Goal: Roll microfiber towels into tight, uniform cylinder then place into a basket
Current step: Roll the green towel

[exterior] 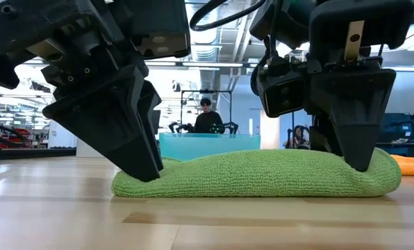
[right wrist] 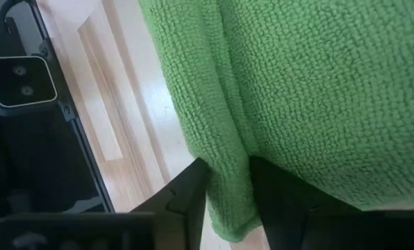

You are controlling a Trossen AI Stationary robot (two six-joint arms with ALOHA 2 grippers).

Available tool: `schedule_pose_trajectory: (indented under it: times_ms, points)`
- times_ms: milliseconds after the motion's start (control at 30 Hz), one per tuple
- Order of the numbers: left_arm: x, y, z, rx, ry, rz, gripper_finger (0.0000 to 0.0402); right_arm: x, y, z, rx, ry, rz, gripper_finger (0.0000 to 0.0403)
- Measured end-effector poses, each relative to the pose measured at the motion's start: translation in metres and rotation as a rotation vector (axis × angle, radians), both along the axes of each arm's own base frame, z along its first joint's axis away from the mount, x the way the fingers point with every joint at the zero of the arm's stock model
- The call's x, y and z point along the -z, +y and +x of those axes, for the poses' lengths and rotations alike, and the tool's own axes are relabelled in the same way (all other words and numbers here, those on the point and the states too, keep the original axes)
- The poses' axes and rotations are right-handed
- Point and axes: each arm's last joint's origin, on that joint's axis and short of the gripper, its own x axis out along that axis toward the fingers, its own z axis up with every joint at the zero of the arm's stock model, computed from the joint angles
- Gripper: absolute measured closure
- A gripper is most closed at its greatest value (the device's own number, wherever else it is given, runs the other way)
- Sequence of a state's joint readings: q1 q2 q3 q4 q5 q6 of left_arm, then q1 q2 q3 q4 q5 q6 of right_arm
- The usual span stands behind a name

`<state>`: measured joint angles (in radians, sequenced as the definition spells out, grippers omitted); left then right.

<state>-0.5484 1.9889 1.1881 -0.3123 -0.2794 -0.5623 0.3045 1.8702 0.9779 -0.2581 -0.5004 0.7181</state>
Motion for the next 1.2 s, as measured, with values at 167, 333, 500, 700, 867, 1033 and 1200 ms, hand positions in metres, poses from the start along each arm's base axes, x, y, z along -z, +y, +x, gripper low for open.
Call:
schedule_pose_trajectory:
  times_ms: [167, 333, 500, 700, 867, 1033, 1200]
  points:
    - [0.001, 0.0, 0.0, -0.006, 0.004, -0.004, 0.0278, 0.0, -0.001, 0.0, 0.0, 0.006, 0.001, 0.0249]
    - [0.001, 0.0, 0.0, -0.007, 0.004, -0.006, 0.0278, 0.001, -0.007, 0.0, 0.006, 0.018, -0.006, 0.0252]
    - [0.001, 0.0, 0.0, -0.007, 0.004, -0.008, 0.0278, -0.01, -0.011, -0.004, 0.004, -0.004, -0.041, 0.0259]
    - [0.001, 0.0, 0.0, -0.007, 0.005, -0.007, 0.0278, -0.034, -0.022, -0.019, 0.039, 0.002, -0.202, 0.0262]
    - [0.001, 0.0, 0.0, -0.007, 0.003, -0.008, 0.0278, -0.045, -0.031, -0.028, 0.062, 0.01, -0.303, 0.0259]
    - [0.001, -0.001, 0.0, -0.007, -0.002, -0.012, 0.0278, -0.067, -0.022, -0.037, -0.004, -0.093, -0.317, 0.0263]
    - [0.001, -0.001, 0.0, -0.007, -0.005, -0.013, 0.0278, -0.095, 0.006, -0.052, -0.111, -0.333, -0.43, 0.0266]
